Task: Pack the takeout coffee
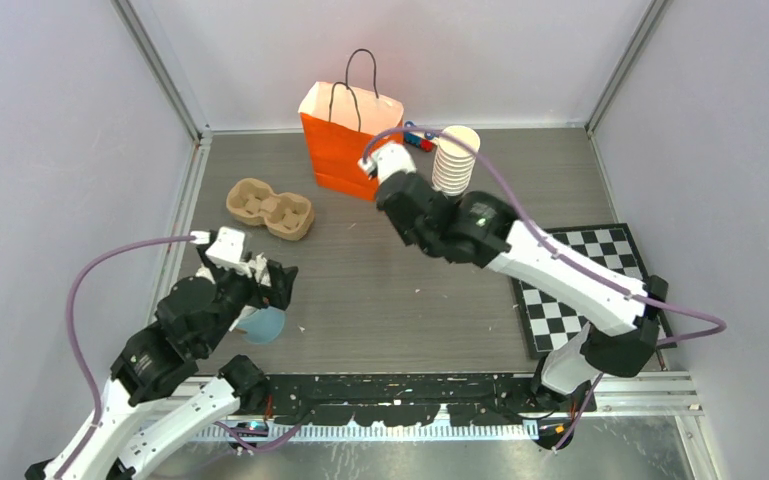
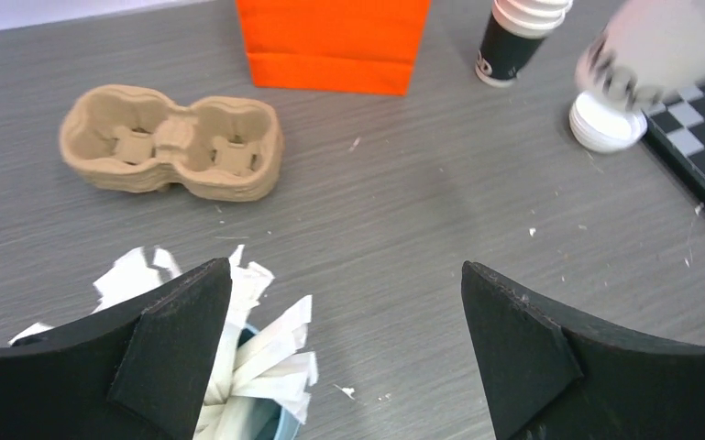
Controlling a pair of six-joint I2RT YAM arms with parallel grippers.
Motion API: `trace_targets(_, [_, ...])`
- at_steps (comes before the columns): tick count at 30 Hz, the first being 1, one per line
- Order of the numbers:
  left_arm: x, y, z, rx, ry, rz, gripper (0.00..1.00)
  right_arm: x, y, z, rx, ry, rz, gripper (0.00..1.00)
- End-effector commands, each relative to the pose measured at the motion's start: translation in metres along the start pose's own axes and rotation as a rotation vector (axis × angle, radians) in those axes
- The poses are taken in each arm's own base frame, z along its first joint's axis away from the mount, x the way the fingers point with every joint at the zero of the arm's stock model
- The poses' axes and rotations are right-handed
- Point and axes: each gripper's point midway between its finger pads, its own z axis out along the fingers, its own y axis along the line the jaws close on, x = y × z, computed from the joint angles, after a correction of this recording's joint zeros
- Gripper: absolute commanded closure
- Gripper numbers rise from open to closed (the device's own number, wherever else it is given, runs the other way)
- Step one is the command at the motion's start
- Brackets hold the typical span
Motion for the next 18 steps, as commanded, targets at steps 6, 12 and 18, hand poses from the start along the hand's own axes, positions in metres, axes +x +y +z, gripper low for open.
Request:
trace_targets(6, [-0.023,0.028,-0.025,-0.104,-0.177,-0.088,0.03,0.091,0.100,0.048,-0.058,0.134,-0.012,0.98])
trace_targets(12, [-0.027,0.027,-0.031,-0.078,-0.220,-0.101,0.03,0.134,0.137,0.070,-0.049,0.198,-0.080,0.97])
trace_targets(18, [-0.027,0.025,-0.031,-0.065,-0.217,-0.096,0.03,0.162,0.151,0.083,-0.046,0.243,-0.083,0.90])
